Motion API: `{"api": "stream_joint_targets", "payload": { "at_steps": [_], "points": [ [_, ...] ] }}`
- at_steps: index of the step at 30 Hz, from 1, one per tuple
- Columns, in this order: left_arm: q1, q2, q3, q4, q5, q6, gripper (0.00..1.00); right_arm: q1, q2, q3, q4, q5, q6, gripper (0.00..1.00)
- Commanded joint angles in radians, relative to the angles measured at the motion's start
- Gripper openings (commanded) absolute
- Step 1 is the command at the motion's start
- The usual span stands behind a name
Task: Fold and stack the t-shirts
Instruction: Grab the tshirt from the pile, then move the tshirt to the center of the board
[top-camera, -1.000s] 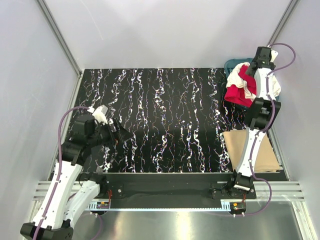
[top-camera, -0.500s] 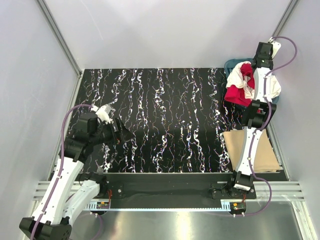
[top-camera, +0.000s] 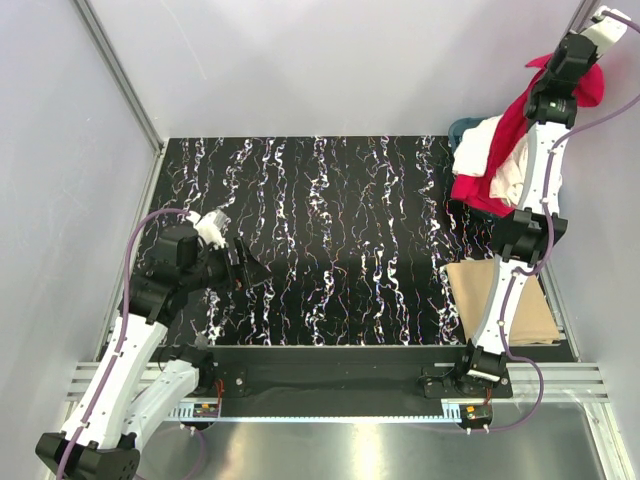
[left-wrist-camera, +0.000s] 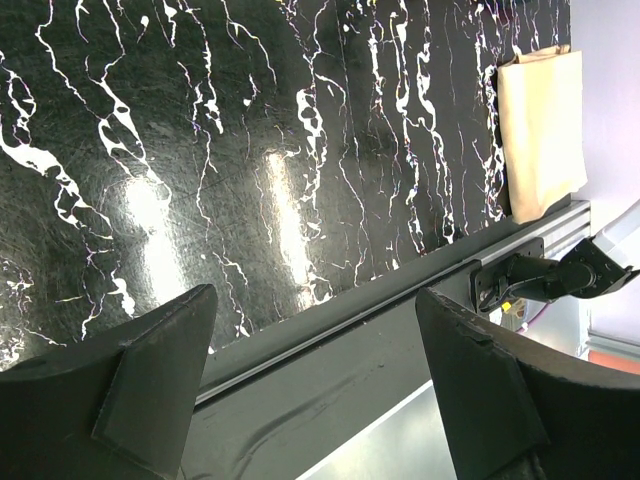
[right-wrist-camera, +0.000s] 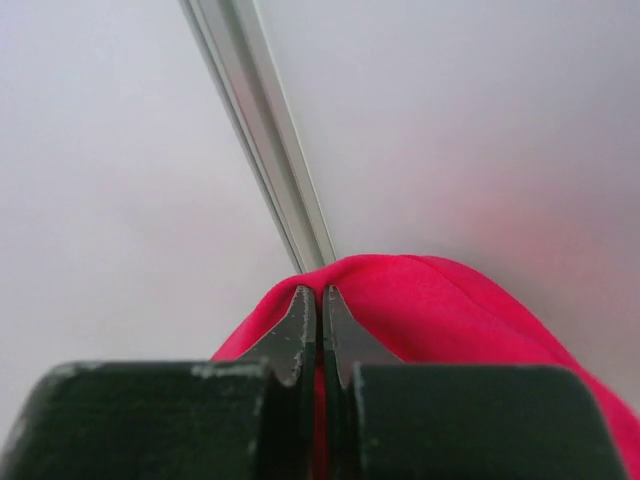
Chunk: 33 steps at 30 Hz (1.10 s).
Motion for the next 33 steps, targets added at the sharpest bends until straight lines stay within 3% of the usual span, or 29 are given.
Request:
{"api": "stream_joint_targets", "payload": {
  "at_steps": [1, 9, 22, 26, 33],
  "points": [
    [-0.005, 0.001, 0.041, 0.03, 0.019, 0.022, 0.86, -0.015, -0.02, 0.04, 0.151, 0.017, 0.039, 0.0],
    [-0.007, 0.015, 0.052, 0.019, 0.013, 0.028, 0.86, -0.016, -0.06, 0.068, 0.24, 0.024, 0.126, 0.0],
    [-0.007, 0.053, 0.082, 0.021, -0.007, -0.042, 0.85, 0.022, -0.405, -0.01, 0.314, -0.14, 0.436, 0.0],
    [-0.007, 0.068, 0.093, 0.021, 0.013, -0.102, 0.79, 0.068, -0.496, -0.041, 0.212, -0.188, 0.539, 0.0],
    [-0.007, 0.026, 0.16, 0.022, -0.042, -0.202, 0.78, 0.229, -0.663, -0.22, 0.081, -0.343, 0.742, 0.0]
  ]
}}
